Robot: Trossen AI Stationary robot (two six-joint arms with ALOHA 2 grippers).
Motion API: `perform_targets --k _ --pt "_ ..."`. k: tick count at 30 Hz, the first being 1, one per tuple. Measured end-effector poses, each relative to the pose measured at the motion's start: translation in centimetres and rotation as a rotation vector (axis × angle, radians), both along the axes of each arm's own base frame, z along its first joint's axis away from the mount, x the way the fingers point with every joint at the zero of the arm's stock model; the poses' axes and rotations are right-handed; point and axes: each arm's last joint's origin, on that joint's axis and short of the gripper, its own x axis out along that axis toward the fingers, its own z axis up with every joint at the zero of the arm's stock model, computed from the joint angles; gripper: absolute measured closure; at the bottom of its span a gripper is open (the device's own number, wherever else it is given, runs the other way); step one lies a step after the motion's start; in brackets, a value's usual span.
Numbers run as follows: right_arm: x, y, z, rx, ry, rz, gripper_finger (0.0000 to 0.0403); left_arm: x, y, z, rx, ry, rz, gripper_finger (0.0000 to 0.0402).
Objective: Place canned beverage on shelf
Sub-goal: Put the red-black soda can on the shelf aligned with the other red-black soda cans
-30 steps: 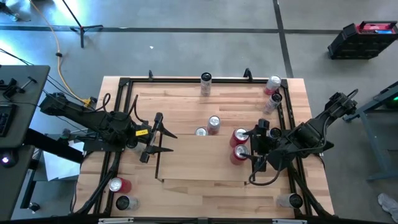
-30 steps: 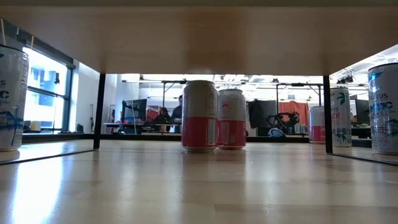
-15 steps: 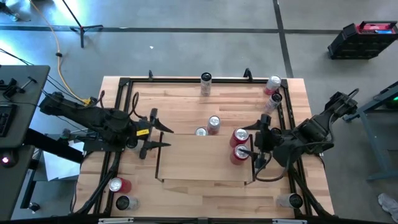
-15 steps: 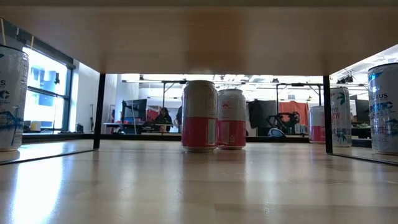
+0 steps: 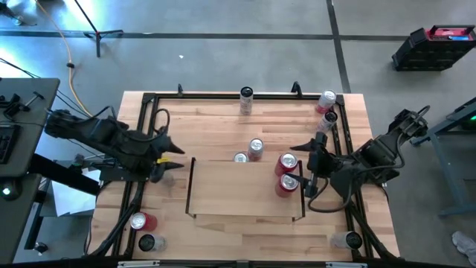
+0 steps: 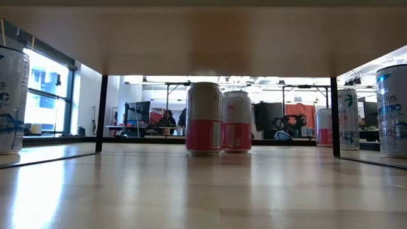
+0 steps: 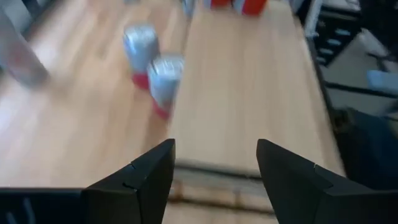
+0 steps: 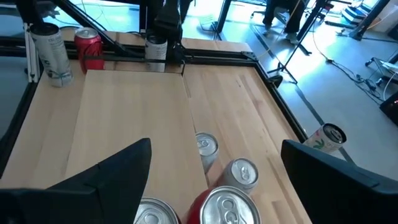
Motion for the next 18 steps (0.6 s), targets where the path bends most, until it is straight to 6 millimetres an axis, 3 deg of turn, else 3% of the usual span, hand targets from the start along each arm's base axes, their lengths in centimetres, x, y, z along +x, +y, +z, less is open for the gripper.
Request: perform_targets --k 4,9,18 --pt "0.1 0.0 0.2 -0.014 -0.034 -0.031 0.0059 -0.9 -0.1 0.7 -0.133 0.065 0.036 0.0186" --pt "0.3 0.1 0.5 0.007 -0.070 -0.038 0.0059 -0.6 -1.8 1.3 -0.185 0.180 -0.011 0.0186" --pt "0.3 1.9 2.2 -0.005 -0.199 0.077 0.0059 -1.5 -6.3 -0.8 -0.237 0.606 0.041 0.0186"
